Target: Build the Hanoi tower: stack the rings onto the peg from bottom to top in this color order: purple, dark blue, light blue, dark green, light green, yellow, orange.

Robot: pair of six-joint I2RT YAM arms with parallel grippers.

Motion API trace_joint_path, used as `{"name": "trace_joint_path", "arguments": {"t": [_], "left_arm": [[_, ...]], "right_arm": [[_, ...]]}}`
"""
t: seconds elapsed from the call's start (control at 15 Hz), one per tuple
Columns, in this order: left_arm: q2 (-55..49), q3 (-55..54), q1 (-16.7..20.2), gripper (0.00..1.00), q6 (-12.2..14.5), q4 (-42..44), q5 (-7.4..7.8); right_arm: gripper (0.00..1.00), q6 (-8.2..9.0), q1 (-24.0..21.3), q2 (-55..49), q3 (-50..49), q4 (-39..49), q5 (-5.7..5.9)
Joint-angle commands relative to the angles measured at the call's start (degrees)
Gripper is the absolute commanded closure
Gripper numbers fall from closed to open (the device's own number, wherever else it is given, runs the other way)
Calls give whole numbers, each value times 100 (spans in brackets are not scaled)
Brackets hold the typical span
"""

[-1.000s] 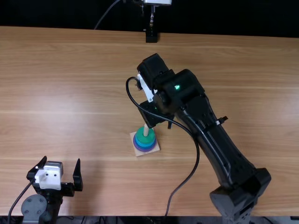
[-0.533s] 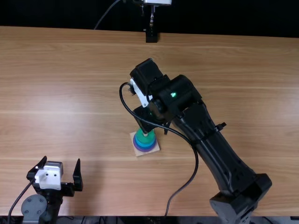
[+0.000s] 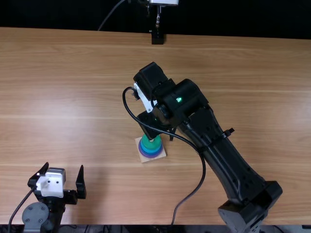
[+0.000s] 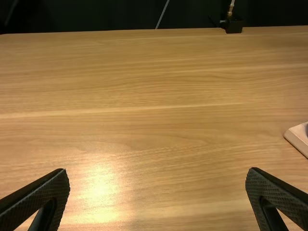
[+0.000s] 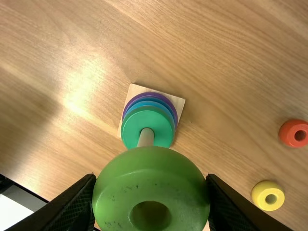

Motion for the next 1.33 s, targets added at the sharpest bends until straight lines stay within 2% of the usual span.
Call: {"name": "trace_joint_path", "arguments": {"t": [0.0,0.33,1.27], "left_arm": [[-69,-644,-45,0,-34,-440,28],[-69,-644,-45,0,-34,-440,28],[-69,-644,-45,0,-34,-440,28]], "right_arm": [[100,36,91,-296,-69,-9,-26],[100,57,267,-287,-174,-9,-26],[100,57,188,-208,-368,65,6]]}}
